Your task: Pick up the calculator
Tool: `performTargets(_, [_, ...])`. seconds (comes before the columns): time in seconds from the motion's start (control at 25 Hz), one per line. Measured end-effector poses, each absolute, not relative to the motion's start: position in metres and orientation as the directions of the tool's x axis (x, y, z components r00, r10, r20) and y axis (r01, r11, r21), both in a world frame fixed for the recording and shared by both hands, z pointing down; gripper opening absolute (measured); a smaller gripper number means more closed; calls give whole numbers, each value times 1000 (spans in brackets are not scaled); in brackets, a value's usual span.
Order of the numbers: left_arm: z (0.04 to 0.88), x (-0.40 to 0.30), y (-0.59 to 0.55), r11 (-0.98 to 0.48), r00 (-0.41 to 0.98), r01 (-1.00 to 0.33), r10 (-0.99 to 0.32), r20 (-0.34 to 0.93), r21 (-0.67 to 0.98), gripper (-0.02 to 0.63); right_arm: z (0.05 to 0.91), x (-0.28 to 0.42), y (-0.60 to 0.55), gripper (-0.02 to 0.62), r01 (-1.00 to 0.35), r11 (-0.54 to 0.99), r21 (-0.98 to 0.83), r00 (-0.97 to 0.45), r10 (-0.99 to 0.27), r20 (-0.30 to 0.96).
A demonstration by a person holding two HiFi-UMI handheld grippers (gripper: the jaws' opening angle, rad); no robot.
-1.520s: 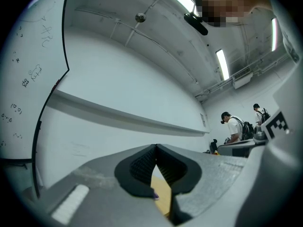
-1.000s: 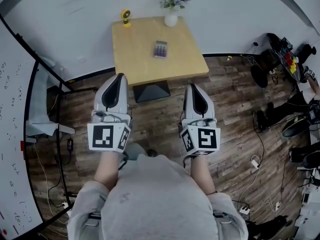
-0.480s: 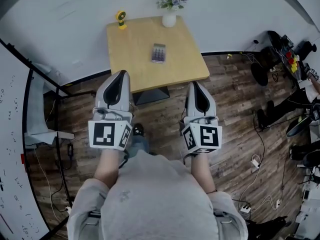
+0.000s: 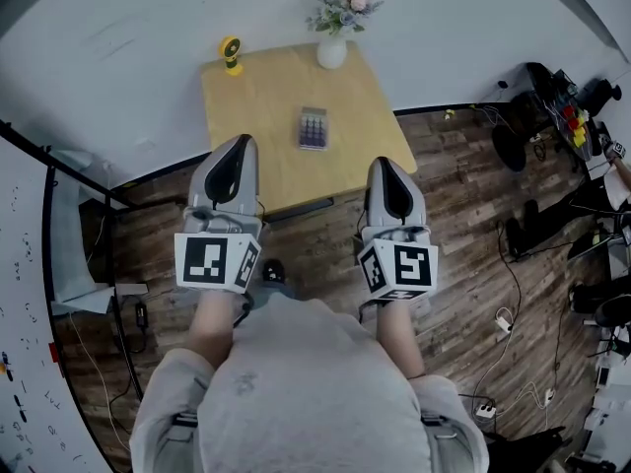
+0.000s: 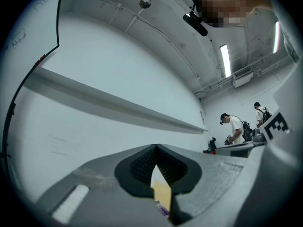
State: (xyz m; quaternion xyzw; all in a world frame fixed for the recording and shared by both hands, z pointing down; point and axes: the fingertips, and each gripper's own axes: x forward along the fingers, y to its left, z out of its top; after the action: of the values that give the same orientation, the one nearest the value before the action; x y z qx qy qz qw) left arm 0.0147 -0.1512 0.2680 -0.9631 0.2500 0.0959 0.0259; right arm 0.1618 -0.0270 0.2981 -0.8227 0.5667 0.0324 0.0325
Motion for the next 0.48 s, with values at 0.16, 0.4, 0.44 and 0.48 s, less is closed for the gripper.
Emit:
performTargets(0.16, [267,27,-176,-884,866,-468,-459,-199,1,6,299,170,-50,2,-929,-370,-10,370,-925,-85])
performTargets(0.4, [269,45,-208,-897,879,-443,-435,-196,6,6,299,184,-81,2,-921,-389,-4,388,-918,-80])
performTargets(0.44, [269,46,-213,-898,880,-439,-432,-196,7,6,299,185,-86,2,-920,-391,-3,390,-917,-80])
performTargets(0.48, [269,48,-219,-900,882,-436,-429,-196,7,6,299,186,-91,2,-919,-393,-2,392,-916,-79])
